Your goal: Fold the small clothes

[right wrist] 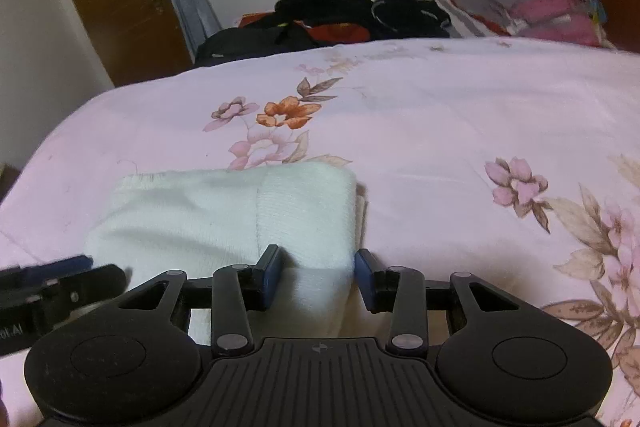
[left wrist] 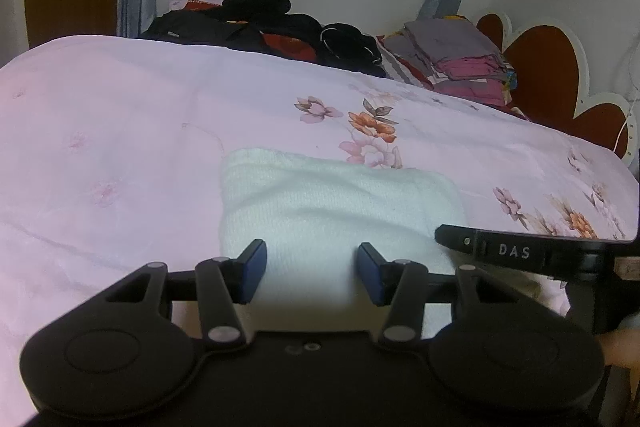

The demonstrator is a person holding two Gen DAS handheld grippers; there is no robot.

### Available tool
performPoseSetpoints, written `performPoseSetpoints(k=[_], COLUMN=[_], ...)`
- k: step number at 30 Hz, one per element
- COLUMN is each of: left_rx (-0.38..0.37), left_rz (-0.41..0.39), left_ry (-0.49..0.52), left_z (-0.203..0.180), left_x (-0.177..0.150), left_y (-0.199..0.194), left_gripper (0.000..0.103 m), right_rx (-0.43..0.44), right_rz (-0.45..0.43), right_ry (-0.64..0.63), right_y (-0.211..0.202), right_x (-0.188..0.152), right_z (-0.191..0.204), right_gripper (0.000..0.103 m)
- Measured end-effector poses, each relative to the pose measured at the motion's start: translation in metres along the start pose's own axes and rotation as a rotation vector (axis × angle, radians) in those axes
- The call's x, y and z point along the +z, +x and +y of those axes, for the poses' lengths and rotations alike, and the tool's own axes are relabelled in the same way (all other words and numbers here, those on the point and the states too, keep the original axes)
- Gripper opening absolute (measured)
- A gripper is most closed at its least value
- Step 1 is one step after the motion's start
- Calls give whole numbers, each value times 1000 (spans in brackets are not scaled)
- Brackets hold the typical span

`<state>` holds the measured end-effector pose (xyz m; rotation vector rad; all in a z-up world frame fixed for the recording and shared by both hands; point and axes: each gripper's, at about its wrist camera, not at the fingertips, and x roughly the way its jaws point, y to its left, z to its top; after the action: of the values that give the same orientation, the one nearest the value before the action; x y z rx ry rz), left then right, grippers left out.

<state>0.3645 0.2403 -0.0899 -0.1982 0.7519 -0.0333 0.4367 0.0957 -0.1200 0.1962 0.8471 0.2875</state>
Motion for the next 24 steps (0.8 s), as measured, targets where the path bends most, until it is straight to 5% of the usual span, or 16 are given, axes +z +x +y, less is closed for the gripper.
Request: performPoseSetpoints(k=[8,17,24], left_rx=[0,-41,-60], left_rz=[-9,113,121], left_ry=[-11,-34,-55], left_z=[-1,4,6], left_x=[-21,-73,-87], left_y=[-34,-51,-58], left_gripper=[54,58,58], right_rx=[80,150,187], right_rz=[-63,43,115], right_ry=[19,98,143], right_y=[-61,-94,-96], right_x=[-14,-71,-95], right_z=[2,-12,-17], right_gripper=[39,39,39])
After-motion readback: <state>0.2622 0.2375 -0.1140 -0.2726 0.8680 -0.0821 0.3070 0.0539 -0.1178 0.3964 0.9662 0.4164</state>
